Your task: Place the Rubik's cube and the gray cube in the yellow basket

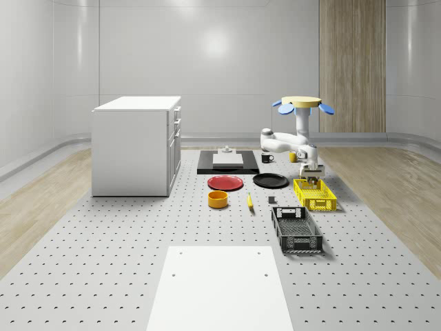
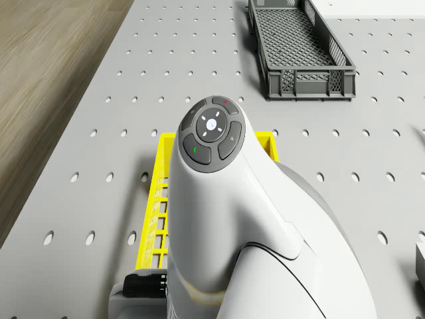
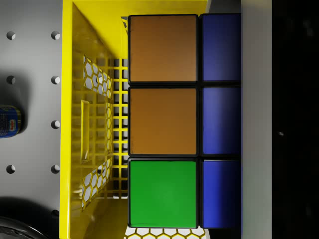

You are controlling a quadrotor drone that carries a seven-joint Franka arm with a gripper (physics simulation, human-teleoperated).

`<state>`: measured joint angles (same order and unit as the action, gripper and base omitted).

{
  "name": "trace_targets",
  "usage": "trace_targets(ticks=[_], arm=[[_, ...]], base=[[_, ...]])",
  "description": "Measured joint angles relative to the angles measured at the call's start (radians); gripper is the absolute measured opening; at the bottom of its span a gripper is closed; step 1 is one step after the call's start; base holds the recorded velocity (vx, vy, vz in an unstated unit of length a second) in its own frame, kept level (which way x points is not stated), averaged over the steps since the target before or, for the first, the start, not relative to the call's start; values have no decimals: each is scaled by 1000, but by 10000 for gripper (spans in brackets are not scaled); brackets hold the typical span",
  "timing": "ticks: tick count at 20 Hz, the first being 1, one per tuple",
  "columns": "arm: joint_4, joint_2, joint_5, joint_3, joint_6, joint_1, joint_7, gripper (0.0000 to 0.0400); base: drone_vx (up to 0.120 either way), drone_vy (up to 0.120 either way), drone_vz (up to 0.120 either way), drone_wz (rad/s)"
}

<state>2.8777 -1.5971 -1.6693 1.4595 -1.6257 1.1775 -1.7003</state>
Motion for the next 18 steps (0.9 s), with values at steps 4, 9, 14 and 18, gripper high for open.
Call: trace_targets(ticks=[4,9,14,18], arm=[[-8,-3,-59,-62,-20,7,-2,325],[-22,-2,-130,-137,-42,19,-4,325],[-38,2,-194,-203,-61,31,-5,325],[-48,8,-226,-236,-68,38,-6,346]], base=[[0,0,0,0],[0,0,0,0],[0,0,0,0],[0,0,0,0]])
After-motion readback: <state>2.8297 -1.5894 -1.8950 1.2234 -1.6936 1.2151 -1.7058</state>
